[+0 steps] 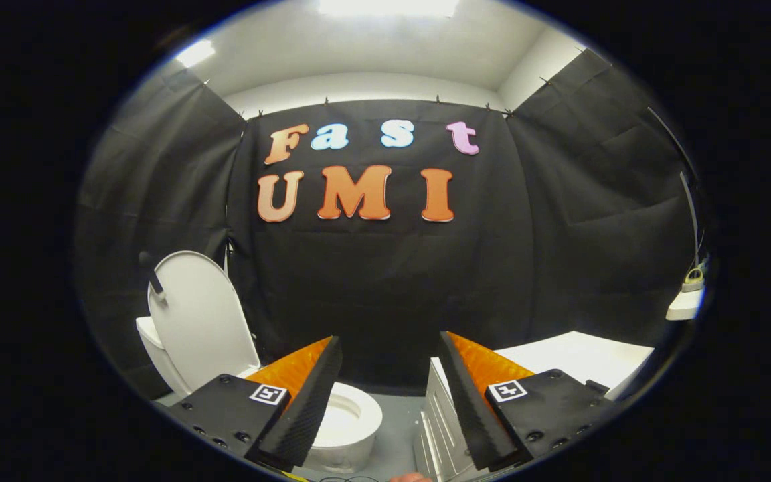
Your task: Open the toilet lid.
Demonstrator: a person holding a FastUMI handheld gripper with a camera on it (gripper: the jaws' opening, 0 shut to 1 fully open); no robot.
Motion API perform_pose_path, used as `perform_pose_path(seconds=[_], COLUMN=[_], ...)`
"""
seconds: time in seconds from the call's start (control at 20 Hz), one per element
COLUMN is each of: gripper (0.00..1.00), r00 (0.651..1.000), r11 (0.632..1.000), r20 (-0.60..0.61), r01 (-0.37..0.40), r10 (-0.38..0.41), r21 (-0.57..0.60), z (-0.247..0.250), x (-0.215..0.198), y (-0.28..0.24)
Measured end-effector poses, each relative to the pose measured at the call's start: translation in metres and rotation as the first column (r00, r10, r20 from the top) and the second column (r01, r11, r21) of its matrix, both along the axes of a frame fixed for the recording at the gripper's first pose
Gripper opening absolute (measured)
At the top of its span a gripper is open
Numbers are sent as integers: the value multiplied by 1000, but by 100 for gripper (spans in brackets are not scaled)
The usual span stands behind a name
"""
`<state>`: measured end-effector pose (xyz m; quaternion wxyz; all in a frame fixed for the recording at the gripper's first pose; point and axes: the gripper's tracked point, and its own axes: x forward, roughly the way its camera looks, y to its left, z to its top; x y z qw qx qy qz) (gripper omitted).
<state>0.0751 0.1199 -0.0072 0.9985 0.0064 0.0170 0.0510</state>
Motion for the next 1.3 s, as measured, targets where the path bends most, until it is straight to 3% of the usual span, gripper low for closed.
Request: perform_pose_path(seconds=[0.2,0.6,1.3], gripper=[94,94,94], r00=[998,996,996], r11=[999,995,996], r20=[-46,-9,13], r01=[32,90,86], r10=[-31,-90,-86], r21=[29,32,16], z=[-22,-18,-12], x=[-4,-3,-6], y=[-16,-38,-30])
